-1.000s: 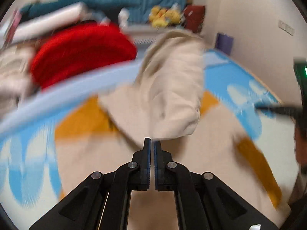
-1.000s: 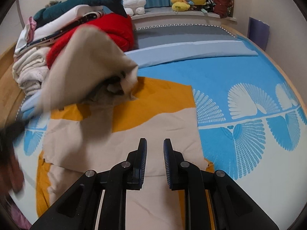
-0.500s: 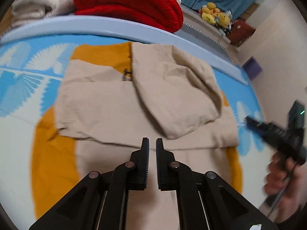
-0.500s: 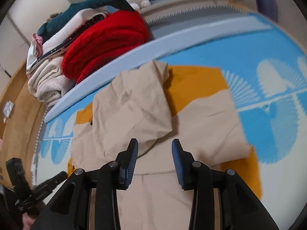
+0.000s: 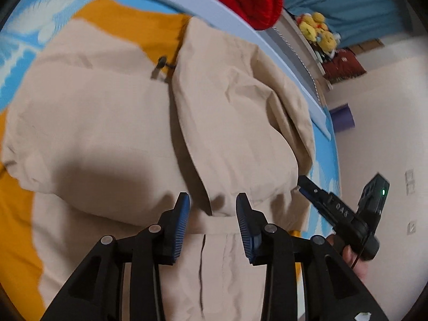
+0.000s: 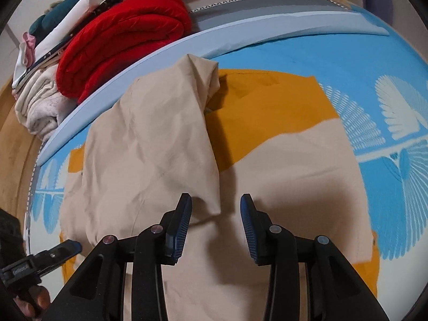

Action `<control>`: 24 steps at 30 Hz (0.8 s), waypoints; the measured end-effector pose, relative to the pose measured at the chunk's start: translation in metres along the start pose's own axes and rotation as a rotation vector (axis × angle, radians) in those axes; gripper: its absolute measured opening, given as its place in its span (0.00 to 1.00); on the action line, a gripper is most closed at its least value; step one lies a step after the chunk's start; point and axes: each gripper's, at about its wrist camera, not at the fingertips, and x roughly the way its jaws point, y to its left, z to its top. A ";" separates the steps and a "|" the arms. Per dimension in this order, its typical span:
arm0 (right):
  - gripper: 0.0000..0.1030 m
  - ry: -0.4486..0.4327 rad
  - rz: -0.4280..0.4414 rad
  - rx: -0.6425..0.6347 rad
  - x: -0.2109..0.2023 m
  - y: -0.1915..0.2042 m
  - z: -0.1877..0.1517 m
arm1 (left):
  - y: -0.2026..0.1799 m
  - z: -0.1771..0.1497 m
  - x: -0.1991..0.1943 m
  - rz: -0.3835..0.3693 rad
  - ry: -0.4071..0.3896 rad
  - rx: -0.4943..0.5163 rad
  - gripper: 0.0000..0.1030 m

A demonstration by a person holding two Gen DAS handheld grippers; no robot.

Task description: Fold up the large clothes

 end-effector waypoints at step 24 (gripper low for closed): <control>0.05 0.255 0.068 0.254 -0.025 0.001 -0.064 | 0.030 -0.023 -0.028 0.293 0.190 0.030 0.00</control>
